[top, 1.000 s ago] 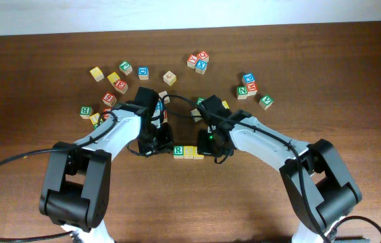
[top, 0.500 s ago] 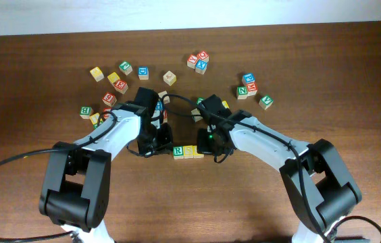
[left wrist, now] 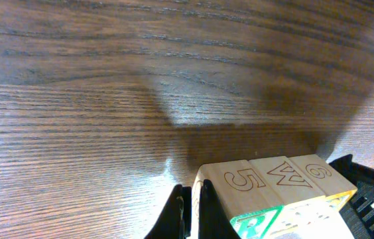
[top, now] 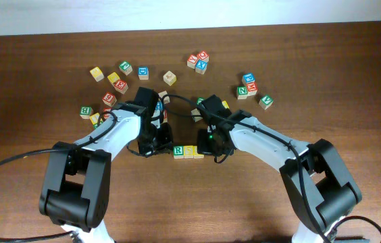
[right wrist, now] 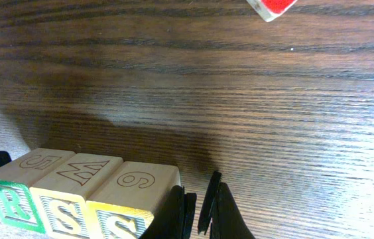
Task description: Spell out RSS
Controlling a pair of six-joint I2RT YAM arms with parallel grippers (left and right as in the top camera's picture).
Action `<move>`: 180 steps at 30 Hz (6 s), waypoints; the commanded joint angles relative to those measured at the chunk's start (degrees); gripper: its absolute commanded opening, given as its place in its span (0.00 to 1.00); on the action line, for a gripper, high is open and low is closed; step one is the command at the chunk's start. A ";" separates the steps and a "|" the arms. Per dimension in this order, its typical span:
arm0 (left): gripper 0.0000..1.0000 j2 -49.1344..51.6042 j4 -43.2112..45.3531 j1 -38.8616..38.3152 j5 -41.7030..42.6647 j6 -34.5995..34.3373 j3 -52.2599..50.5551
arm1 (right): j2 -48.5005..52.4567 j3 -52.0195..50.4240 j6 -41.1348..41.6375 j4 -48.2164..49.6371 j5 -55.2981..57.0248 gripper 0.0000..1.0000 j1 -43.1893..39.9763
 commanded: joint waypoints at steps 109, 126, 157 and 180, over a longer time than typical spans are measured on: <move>0.99 -36.50 -26.25 3.98 -23.37 -0.11 3.96 | -103.16 -55.21 -29.59 13.97 9.88 0.98 -19.89; 0.99 -36.50 -26.25 3.96 -23.37 -0.11 3.96 | -107.67 -65.70 -31.52 30.51 9.88 0.98 -27.74; 0.99 -36.50 -26.25 3.96 -23.37 -0.11 3.96 | -107.67 -65.68 -37.00 30.14 10.58 0.98 -33.03; 0.99 -36.50 -26.25 3.98 -23.37 -0.11 3.96 | -107.67 -65.68 -37.00 30.25 10.19 0.98 -31.71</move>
